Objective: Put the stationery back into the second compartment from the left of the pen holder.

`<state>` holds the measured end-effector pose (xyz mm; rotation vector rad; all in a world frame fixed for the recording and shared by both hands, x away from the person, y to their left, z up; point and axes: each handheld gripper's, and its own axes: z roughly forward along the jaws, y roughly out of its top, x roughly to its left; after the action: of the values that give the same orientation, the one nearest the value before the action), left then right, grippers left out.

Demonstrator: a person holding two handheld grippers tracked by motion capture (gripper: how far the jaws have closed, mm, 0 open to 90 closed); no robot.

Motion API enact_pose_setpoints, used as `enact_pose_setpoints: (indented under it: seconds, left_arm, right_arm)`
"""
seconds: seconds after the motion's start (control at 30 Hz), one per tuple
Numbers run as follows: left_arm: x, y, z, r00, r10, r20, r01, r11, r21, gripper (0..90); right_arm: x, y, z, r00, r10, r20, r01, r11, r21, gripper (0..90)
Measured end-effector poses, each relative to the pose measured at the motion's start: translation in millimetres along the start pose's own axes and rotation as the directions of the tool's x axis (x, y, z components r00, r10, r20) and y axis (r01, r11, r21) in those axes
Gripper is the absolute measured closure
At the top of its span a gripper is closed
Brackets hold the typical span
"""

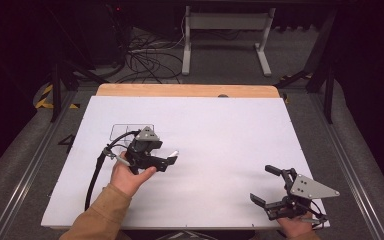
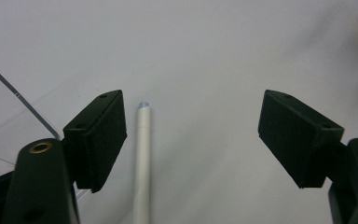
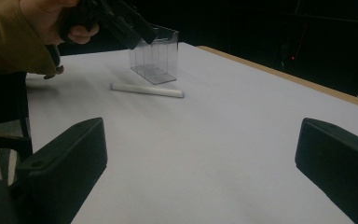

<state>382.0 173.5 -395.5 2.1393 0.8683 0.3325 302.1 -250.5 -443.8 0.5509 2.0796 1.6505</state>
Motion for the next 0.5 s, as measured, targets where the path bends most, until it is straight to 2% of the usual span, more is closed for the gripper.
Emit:
enact_pose_setpoints:
  seconds: [0.07, 0.2, 0.33, 0.5]
  left_arm:
    - [-0.1, 0.0, 2.6, 0.9996, 0.017, -0.022, -0.017, 0.9998, 0.010, 26.2]
    - [0.9, 1.3, 8.8, 0.9986, 0.035, -0.041, -0.033, 0.9985, 0.043, 29.8]
    - [1.6, 4.6, 18.0, 0.9975, 0.052, -0.048, -0.047, 0.9932, 0.107, 31.4]
    - [2.1, 8.4, 28.8, 0.9977, 0.028, -0.061, -0.017, 0.9827, 0.184, 33.2]
  right_arm:
    - [0.1, 0.1, 0.1, 1.0000, 0.000, -0.001, 0.000, 1.000, -0.001, 2.7]
    - [0.0, -0.2, 0.5, 1.0000, -0.003, -0.003, 0.003, 1.000, 0.002, 2.8]
    - [0.0, -0.4, 0.7, 1.0000, -0.003, -0.007, 0.003, 1.000, 0.002, 2.9]
    - [-0.2, -0.7, 1.2, 0.9999, -0.002, -0.012, 0.002, 1.000, 0.002, 2.9]
